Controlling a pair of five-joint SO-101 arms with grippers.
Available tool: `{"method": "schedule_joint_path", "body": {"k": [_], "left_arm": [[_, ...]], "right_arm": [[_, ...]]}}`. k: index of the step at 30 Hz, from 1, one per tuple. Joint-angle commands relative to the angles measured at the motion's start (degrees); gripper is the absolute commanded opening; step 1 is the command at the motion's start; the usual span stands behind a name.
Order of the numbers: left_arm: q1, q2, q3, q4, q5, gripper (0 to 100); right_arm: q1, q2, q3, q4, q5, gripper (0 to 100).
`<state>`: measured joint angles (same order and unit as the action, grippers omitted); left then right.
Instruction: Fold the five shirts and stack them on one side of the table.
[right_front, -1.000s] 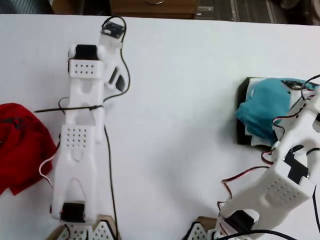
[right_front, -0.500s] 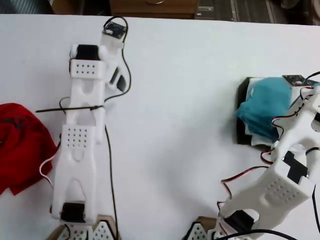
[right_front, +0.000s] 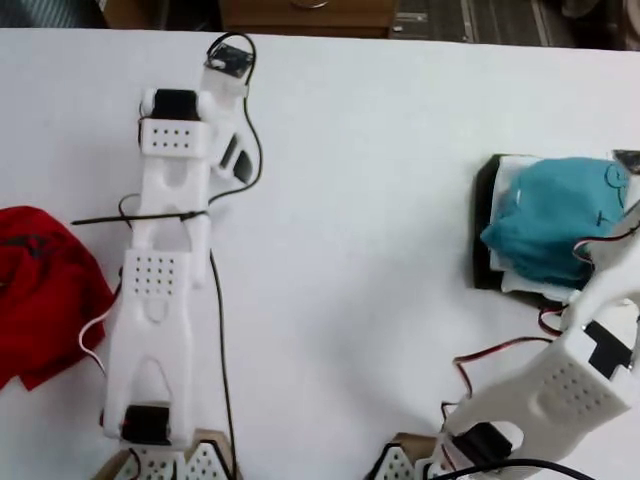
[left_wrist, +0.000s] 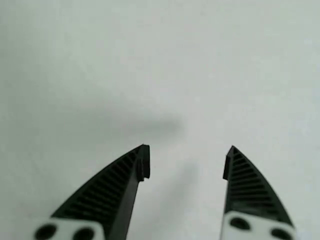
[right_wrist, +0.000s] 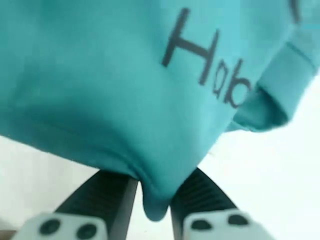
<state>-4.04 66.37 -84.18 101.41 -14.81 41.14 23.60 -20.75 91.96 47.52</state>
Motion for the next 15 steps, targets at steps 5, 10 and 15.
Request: {"method": "schedule_joint_path", "body": {"k": [5,10,15], "left_arm": [[0.2,-5.1,-2.0,0.9,0.5,26],[0.2,-5.3,-2.1,0.9,0.5,26],[-0.2,-5.6,-2.3,0.9,0.5,26]], "right_arm": [[0.5,-3.9,-4.8,0.6,3.5,4.4],[0.7,-4.4,-5.5,2.9,3.6,18.3],[1.6,-4.5,-9.8,3.9,3.5,20.1]]}}
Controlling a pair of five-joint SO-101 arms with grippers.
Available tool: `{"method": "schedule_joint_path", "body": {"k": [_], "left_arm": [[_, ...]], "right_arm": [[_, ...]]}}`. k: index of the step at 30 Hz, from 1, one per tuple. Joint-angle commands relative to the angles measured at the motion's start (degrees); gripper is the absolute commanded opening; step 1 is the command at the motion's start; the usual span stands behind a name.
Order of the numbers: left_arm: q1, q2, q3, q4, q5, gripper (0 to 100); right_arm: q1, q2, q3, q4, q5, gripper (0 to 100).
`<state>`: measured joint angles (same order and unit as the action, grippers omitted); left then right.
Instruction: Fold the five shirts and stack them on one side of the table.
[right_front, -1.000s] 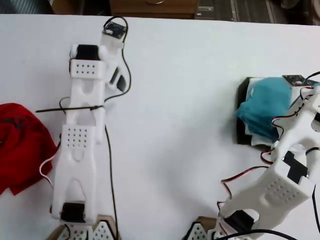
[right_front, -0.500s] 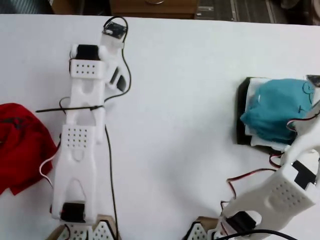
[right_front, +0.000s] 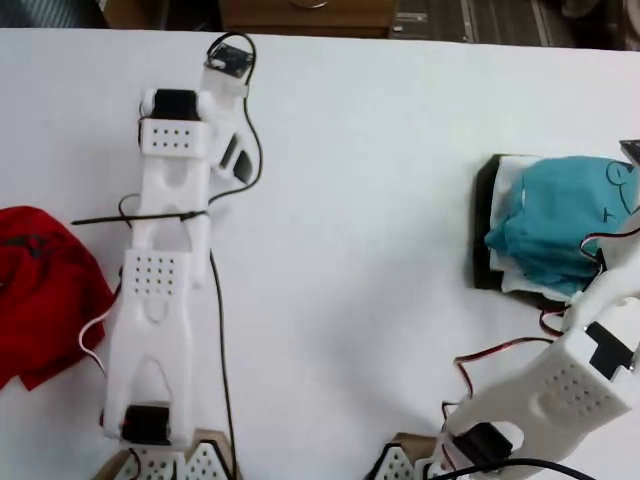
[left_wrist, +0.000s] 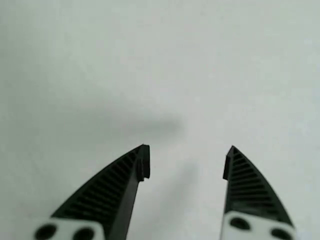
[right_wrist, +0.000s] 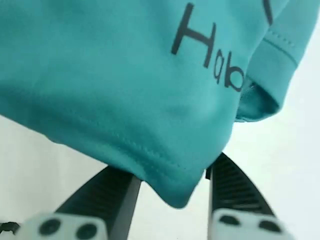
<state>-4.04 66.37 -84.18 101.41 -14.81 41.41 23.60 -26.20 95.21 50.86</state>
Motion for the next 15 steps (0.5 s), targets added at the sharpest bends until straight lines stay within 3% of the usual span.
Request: {"method": "schedule_joint_path", "body": {"k": [1,6,15], "left_arm": [[-0.3,-5.6,-2.3,0.9,0.5,26],[-0.3,-5.6,-2.3,0.9,0.5,26],[-1.4,-5.7,-3.6,0.9,0.5,26]], "right_arm": [[1.9,-4.5,-6.0,0.7,0.1,20.1],[3.8,-4.2,-13.4,0.4,-0.2,20.1],[2.2,-4.4,-12.3,0.4,-4.3,20.1]]}}
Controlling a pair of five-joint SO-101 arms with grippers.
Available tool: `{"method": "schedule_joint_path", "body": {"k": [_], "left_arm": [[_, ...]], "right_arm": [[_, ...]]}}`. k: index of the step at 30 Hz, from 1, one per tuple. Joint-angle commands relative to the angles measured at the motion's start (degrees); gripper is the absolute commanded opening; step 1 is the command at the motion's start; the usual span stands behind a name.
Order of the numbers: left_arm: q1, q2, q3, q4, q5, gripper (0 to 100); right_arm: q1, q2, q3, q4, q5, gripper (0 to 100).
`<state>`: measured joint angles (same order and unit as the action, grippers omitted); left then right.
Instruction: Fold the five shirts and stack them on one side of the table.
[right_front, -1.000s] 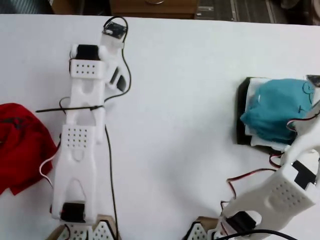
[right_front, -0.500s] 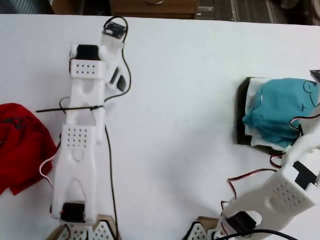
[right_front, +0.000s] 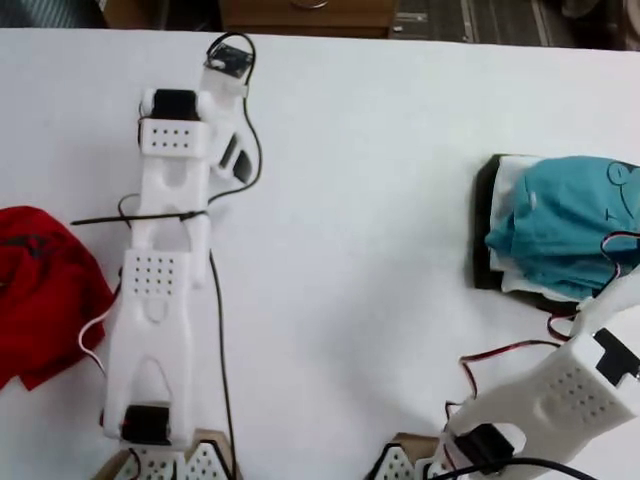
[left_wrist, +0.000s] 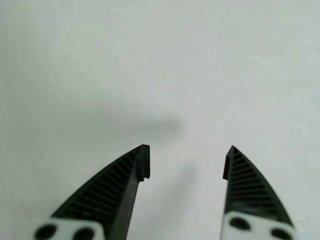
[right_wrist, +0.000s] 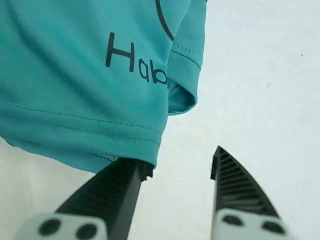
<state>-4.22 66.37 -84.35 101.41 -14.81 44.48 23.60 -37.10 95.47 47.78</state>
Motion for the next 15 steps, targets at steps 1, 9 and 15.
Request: {"method": "schedule_joint_path", "body": {"k": [1,9,15], "left_arm": [[-1.5,-5.7,-4.4,0.9,0.5,26],[-1.5,-6.5,-11.1,0.9,0.5,26],[-1.3,-7.5,-11.2,0.9,0.5,26]], "right_arm": [[-0.8,-4.6,-1.6,0.1,-1.2,20.1],[0.7,-11.4,-7.0,0.1,-9.0,20.1],[-1.5,-14.5,-4.1,0.6,-7.3,20.1]]}}
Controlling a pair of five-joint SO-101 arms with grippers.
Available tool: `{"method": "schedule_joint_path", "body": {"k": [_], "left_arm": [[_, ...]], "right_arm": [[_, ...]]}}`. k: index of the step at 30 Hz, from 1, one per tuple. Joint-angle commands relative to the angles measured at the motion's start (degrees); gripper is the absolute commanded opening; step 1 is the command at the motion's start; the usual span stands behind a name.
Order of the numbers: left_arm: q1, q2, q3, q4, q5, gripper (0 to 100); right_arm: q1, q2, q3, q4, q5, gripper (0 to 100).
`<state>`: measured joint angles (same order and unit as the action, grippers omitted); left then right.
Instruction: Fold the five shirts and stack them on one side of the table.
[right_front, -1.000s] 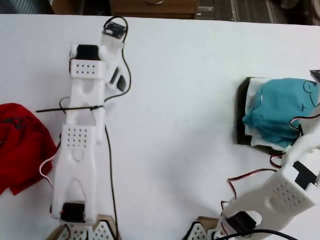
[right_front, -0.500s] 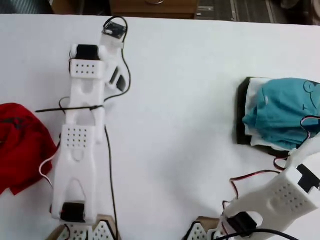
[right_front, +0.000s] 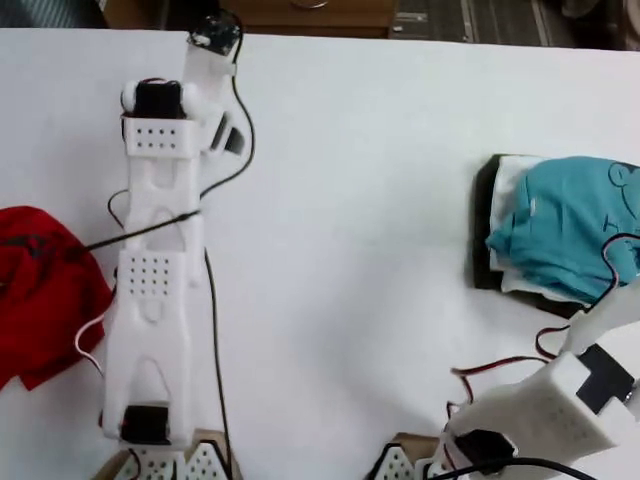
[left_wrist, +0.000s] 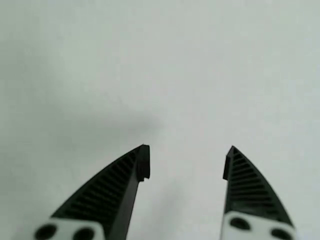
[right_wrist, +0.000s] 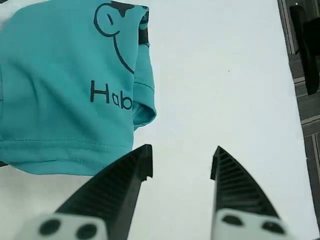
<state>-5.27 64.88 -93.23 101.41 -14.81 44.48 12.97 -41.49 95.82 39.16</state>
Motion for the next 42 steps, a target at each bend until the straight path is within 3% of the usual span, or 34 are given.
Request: {"method": "schedule_joint_path", "body": {"k": [1,6,10,16,23,31,34,42], "left_arm": [[-0.3,-6.0,-2.3,0.9,0.5,26],[-2.5,-6.0,-2.2,0.9,0.3,26],[-9.0,-5.5,-2.0,0.9,0.4,26],[-20.1,-6.1,-2.2,1.0,0.2,26],[-34.9,-6.2,-2.4,1.0,0.5,26],[-46.5,-5.9,-1.9,1.1,-2.2,26],[-48.7,-5.5,3.0,1.1,-6.5,26],[-50.4,-6.2,22.7,1.1,-6.1,26]], "right_arm": [[-1.8,-3.8,1.8,0.2,1.6,20.1],[-6.5,-2.9,10.5,-8.2,-0.4,20.1],[-9.6,3.1,17.8,-22.1,-5.6,20.1],[-11.6,14.3,18.6,-34.2,-5.5,20.1],[-13.9,9.9,11.0,-22.8,-6.0,20.1],[-25.8,-3.6,6.0,1.0,-5.5,20.1],[-27.2,-8.4,9.2,2.2,-5.6,20.1],[-27.6,-18.4,18.5,2.0,-5.5,20.1]]}}
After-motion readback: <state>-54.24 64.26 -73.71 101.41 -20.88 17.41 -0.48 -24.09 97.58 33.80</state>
